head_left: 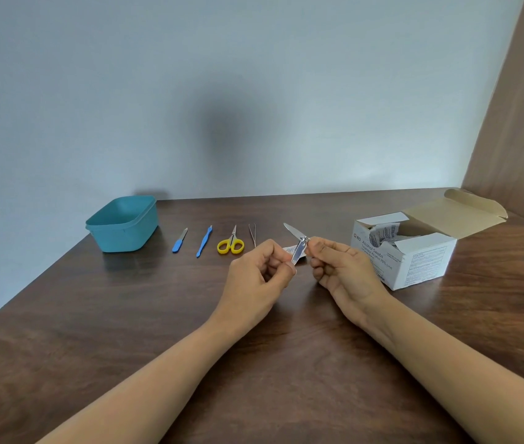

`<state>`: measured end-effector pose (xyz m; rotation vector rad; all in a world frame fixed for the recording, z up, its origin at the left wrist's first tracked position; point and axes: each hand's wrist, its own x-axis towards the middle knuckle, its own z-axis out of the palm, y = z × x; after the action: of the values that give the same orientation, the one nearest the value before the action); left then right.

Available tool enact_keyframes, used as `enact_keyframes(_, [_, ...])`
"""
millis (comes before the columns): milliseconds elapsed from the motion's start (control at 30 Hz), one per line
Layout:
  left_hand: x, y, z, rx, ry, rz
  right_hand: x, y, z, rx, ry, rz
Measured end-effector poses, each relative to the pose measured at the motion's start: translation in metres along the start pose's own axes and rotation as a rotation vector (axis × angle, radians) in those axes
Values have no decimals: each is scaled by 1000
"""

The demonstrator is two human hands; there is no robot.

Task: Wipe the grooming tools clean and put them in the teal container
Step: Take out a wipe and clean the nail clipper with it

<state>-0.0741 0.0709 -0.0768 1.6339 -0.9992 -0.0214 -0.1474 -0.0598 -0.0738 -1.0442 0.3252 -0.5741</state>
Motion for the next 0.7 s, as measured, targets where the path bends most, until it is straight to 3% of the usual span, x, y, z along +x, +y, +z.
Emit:
enact_keyframes(200, [0, 0, -3, -38, 44, -4, -7, 1, 4, -269, -123, -79])
enact_keyframes(400, [1, -1, -3, -48, 76, -33, -8, 0, 4, -272, -127, -83])
enact_keyframes(600, [1, -4, -3, -15, 48, -41, 0, -5, 1, 103, 93, 13])
enact_keyframes(700, [1, -3, -3, 7, 63, -35, 3, -8, -1, 188, 120, 52])
